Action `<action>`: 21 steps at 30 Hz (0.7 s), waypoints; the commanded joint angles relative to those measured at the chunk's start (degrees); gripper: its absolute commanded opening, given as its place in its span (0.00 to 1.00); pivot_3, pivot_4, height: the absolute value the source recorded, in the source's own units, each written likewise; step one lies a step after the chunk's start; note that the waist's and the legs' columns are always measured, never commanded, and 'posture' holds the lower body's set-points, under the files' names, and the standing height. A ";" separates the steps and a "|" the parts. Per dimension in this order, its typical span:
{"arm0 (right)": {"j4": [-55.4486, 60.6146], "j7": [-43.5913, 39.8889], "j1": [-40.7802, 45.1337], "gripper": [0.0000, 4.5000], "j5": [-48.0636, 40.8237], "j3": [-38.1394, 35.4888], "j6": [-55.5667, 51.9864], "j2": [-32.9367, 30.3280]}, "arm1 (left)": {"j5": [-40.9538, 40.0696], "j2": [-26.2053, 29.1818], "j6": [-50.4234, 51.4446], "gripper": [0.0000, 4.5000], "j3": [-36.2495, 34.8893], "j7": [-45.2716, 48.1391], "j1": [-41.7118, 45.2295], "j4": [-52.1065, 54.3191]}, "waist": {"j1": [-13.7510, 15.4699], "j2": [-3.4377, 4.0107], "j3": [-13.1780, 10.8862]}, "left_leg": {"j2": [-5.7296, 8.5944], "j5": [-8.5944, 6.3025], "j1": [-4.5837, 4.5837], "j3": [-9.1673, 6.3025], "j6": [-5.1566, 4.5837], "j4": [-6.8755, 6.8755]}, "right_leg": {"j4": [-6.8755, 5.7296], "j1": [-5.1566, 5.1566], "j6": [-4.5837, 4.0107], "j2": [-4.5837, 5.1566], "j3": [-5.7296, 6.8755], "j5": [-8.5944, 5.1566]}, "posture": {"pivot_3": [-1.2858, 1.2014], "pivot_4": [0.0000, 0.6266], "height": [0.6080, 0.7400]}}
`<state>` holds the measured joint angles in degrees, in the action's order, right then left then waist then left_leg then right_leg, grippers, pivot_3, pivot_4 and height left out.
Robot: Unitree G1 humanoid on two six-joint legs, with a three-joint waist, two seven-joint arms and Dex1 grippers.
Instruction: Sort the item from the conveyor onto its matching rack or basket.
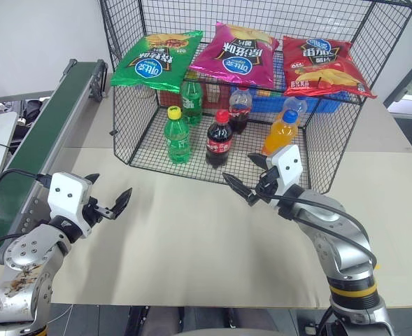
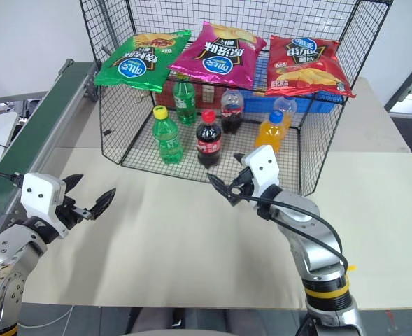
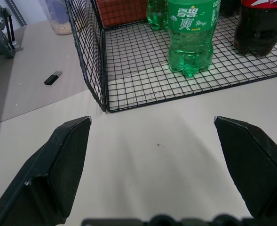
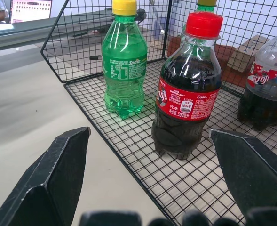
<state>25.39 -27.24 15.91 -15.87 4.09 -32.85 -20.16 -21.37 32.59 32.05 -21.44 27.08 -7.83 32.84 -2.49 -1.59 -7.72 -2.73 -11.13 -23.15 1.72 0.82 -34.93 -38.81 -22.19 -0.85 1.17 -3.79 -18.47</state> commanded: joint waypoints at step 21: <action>2.32 -0.89 2.50 1.00 -0.91 -1.35 0.72 -2.30 | -7.10 0.42 -3.63 0.99 -4.00 4.21 -0.27 3.33 | -0.02 0.00 0.00 | 0.00 0.00 0.00 0.00 0.00 -0.01 | 0.00 0.00 0.00 -0.02 -0.03 0.00 | 0.52 0.24 1.00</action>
<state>25.32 -27.68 17.69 -15.98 3.81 -32.86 -21.93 -27.36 32.63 30.30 -23.83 30.91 -8.27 34.07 -2.51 -1.59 -7.72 -2.73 -11.13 -23.15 1.72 0.82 -34.94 -38.81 -22.19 -0.85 1.15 -3.82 -18.47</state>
